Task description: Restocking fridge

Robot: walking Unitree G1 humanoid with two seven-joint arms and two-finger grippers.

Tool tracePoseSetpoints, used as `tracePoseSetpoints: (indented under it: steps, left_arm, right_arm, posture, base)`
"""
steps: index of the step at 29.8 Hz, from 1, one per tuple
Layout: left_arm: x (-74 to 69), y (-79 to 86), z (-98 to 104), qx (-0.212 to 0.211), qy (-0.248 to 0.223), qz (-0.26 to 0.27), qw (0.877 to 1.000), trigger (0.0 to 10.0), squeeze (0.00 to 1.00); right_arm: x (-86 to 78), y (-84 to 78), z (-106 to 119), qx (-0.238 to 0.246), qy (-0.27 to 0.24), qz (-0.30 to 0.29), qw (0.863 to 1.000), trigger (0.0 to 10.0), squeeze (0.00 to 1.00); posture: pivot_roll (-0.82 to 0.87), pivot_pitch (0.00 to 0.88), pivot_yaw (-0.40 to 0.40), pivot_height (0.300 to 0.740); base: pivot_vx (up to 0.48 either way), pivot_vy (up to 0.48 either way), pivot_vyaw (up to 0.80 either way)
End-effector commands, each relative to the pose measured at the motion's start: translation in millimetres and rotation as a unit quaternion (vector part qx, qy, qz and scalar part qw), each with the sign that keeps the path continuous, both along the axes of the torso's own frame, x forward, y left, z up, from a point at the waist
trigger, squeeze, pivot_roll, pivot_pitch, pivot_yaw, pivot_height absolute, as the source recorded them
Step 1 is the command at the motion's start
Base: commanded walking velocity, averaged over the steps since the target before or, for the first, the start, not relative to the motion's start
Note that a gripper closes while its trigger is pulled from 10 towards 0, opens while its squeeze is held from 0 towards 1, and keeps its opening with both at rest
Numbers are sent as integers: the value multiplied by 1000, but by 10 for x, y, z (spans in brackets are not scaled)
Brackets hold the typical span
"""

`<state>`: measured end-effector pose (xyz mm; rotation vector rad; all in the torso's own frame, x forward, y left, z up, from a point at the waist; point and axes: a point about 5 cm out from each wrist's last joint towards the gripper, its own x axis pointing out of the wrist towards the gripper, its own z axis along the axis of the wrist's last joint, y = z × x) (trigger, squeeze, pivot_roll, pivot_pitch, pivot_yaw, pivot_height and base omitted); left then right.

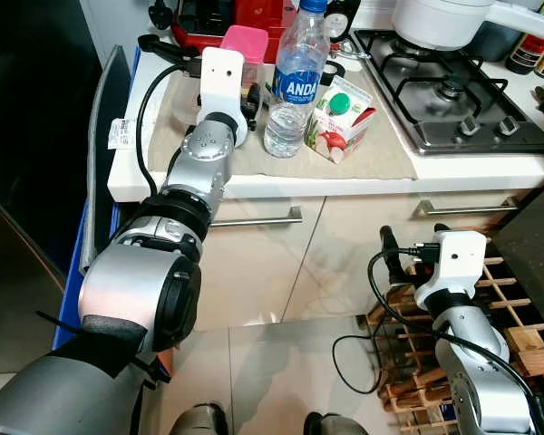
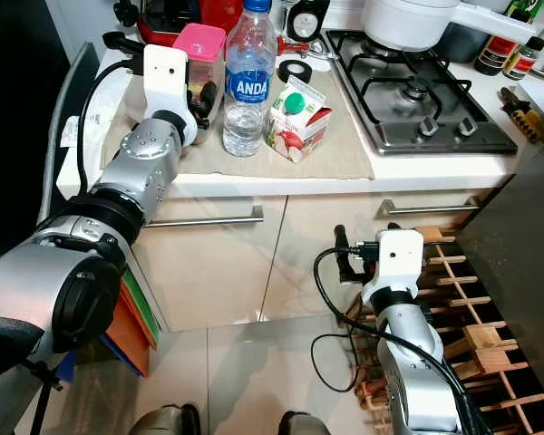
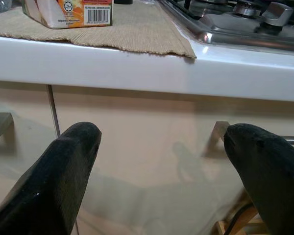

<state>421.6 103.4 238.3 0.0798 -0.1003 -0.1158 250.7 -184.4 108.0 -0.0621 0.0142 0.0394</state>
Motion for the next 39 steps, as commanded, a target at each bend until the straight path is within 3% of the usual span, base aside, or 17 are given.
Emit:
tracePoseSetpoints:
  steps: [1, 9, 10, 12, 13, 17, 18, 20, 22, 25, 27, 32, 36, 39]
  left_arm:
    - [-3, 49, -57, -6, 11, 8, 1000, 0, 0]
    - [-79, 106, -71, 2, -18, -4, 1000, 0, 0]
    - [-121, 93, -87, 10, -24, -10, 1000, 8863, 0]
    - [-167, 70, -105, 15, -26, -20, 999, 8863, 0]
    - [-239, 39, -129, 16, -27, -35, 999, 10000, 0]
    - [-489, 5, -202, 22, -21, -65, 997, 10000, 0]
    - [-489, 5, -202, 22, -21, -65, 997, 10000, 0]
    - [-707, 116, -244, 9, -40, -49, 998, 10000, 0]
    - [-749, 140, -242, 1, -49, -44, 998, 10000, 0]
    - [-925, 289, -221, 9, -90, -14, 996, 10000, 0]
    - [-1032, 395, -205, 5, -91, 8, 996, 10000, 0]
    - [-964, 472, -85, 38, -100, 23, 994, 10000, 0]
    - [-1093, 508, -97, 18, -91, 30, 995, 10000, 0]
    - [-1233, 470, -83, 13, -112, 25, 993, 10000, 0]
  right_arm:
    - [-8, -40, 11, -4, 3, -4, 1000, 10000, 0]
    - [9, -17, 15, -1, 1, 0, 1000, 10000, 0]
    - [9, -19, 24, 0, 0, 1, 1000, 10000, 0]
    - [8, -21, 29, 0, -1, 1, 1000, 10000, 0]
    - [6, -25, 32, 0, -2, 2, 1000, 10000, 0]
    - [12, -15, 58, 1, -8, 3, 1000, 10000, 0]
    - [12, -15, 58, 1, -8, 3, 1000, 10000, 0]
    - [13, -12, 192, 3, -35, -14, 999, 10000, 0]
    - [12, -13, 220, 2, -41, -18, 999, 10000, 0]
    - [12, 31, 362, -1, -73, -20, 997, 10000, 0]
    - [30, 52, 447, -1, -91, -25, 996, 10000, 0]
    - [120, 140, 463, 7, -97, -14, 995, 10000, 0]
    - [117, 159, 514, 14, -108, -21, 994, 10000, 0]
    - [88, 155, 547, 13, -117, -33, 993, 10000, 0]
  posture:
    - [-68, 97, -72, 740]
    - [-47, 83, -73, 740]
    - [-36, 74, -72, 740]
    - [-32, 71, -73, 740]
    - [-21, 63, -75, 740]
    - [16, 46, -74, 740]
    - [16, 46, -74, 740]
    - [45, 32, -63, 740]
    - [45, 32, -63, 740]
    - [69, 22, -54, 740]
    - [79, 21, -52, 740]
    - [104, 13, -43, 740]
    - [112, 12, -33, 740]
    - [118, 15, -32, 740]
  base:
    - [0, 0, 0]
    - [0, 0, 0]
    - [0, 0, 0]
    - [0, 0, 0]
    - [0, 0, 0]
    - [0, 0, 0]
    - [0, 0, 0]
    - [0, 0, 0]
    - [0, 0, 0]
    - [0, 0, 0]
    - [0, 0, 0]
    - [0, 0, 0]
    - [0, 0, 0]
    - [0, 0, 0]
